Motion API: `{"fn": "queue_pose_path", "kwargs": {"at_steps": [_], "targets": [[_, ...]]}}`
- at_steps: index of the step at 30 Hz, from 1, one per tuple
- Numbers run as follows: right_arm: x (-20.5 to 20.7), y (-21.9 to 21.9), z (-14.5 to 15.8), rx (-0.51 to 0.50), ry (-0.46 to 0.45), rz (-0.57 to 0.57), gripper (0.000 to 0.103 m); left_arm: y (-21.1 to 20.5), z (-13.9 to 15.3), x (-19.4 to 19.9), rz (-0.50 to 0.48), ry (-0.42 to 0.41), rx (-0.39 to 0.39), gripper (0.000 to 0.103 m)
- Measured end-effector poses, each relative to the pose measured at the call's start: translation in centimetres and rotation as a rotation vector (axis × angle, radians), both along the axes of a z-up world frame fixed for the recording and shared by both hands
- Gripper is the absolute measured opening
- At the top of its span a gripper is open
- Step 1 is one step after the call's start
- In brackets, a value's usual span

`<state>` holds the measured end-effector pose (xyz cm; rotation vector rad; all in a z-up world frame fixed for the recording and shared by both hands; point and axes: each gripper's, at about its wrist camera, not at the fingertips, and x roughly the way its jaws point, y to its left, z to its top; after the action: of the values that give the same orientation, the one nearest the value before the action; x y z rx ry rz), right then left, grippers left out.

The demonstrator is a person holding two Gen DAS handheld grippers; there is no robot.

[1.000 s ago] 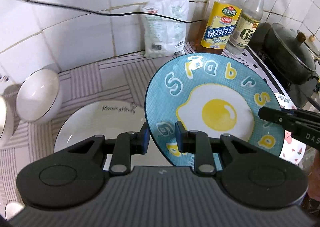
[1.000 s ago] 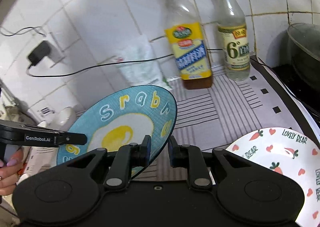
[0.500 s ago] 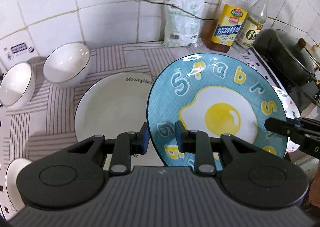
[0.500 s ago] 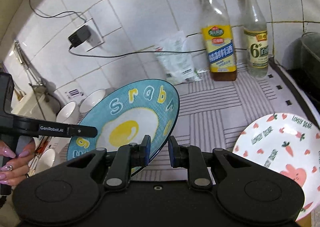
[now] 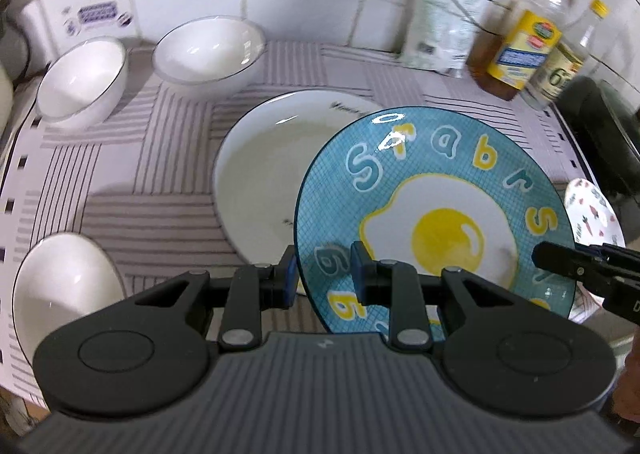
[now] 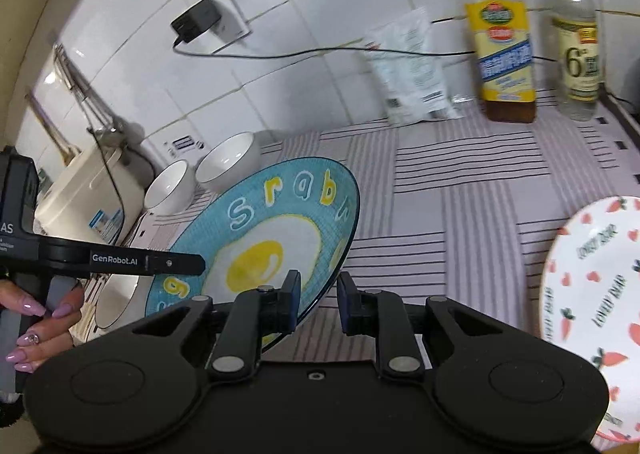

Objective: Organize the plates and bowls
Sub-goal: 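Lift the blue plate and lower it onto the white Morning Honey plate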

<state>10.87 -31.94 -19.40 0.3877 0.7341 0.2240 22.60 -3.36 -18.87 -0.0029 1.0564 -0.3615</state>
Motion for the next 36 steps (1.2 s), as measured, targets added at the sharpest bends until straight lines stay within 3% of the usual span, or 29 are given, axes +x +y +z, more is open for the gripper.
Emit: {"fn": "queue_pose_path", "kwargs": {"at_steps": [9,20,36], "targets": [[3.2,1.7,-1.0,0.014,0.035,0.065,0.024,2.4,-1.1,2.3,0.053,0.090,-0.001,0.025],[5.1,2.7,-2.8,0.051,0.077,0.029,0.024,2.7,-2.7,5.1,0.059,0.150,0.044,0.026],[7.4,4.9,-3.0,-0.062,0.138,0.047,0.024,2.5,-3.4,7.0,0.069,0.157,0.090,0.026]]}}
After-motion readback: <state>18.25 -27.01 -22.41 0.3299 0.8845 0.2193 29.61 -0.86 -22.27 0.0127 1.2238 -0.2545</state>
